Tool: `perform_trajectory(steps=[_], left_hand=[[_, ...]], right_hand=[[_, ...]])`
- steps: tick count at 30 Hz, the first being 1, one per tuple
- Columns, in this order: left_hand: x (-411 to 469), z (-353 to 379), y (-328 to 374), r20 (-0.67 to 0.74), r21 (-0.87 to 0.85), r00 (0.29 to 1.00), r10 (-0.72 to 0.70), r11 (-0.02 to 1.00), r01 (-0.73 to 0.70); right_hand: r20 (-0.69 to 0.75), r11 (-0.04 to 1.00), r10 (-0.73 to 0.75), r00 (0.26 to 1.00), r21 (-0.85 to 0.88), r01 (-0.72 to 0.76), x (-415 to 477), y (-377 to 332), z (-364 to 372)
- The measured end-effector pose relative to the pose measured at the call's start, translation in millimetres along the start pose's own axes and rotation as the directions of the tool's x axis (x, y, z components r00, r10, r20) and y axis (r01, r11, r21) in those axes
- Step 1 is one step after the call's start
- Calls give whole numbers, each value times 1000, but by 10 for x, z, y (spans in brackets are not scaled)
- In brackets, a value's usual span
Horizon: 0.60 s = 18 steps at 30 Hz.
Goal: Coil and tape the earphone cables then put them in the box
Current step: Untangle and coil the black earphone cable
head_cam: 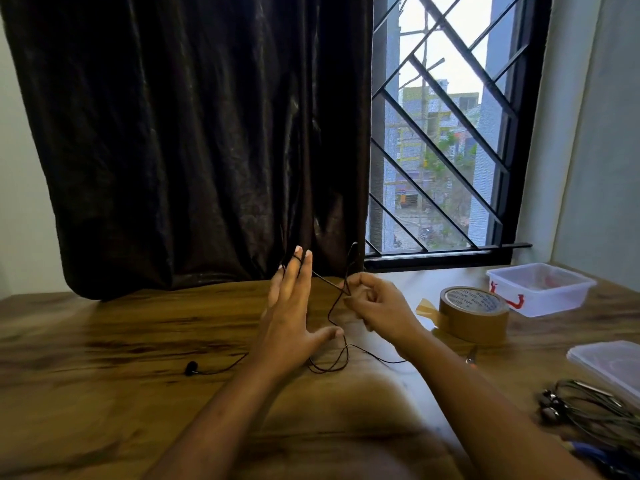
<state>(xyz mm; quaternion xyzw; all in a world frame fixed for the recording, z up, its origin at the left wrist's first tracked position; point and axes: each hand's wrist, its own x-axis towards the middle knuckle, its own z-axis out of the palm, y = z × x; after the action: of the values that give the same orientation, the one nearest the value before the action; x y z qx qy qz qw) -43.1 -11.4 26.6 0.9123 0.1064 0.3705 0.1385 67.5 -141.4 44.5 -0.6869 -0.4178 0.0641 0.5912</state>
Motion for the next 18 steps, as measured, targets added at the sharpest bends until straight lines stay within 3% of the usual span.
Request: perform_trajectory(steps=[3, 6, 9, 13, 15, 18], left_hand=[[-7, 23, 25, -63, 11, 997, -45, 999, 45], [8, 10, 6, -98, -37, 992, -84, 996, 81], [12, -27, -24, -101, -83, 986, -133, 989, 125], [2, -61, -49, -168, 77, 985, -40, 996, 54], [2, -53, -78, -171, 201, 985, 28, 980, 7], [8, -53, -78, -175, 358, 984, 25, 933, 40]], right_hand=[[-30, 999, -21, 999, 49, 22, -1, -23, -14], [127, 985, -16, 992, 174, -6, -31, -36, 11], [230, 985, -17, 973, 171, -23, -43, -44, 49], [377, 992, -7, 926, 120, -42, -84, -82, 71], [371, 995, -36, 928, 104, -3, -89, -75, 101], [177, 988, -117, 977, -84, 133, -37, -10, 119]])
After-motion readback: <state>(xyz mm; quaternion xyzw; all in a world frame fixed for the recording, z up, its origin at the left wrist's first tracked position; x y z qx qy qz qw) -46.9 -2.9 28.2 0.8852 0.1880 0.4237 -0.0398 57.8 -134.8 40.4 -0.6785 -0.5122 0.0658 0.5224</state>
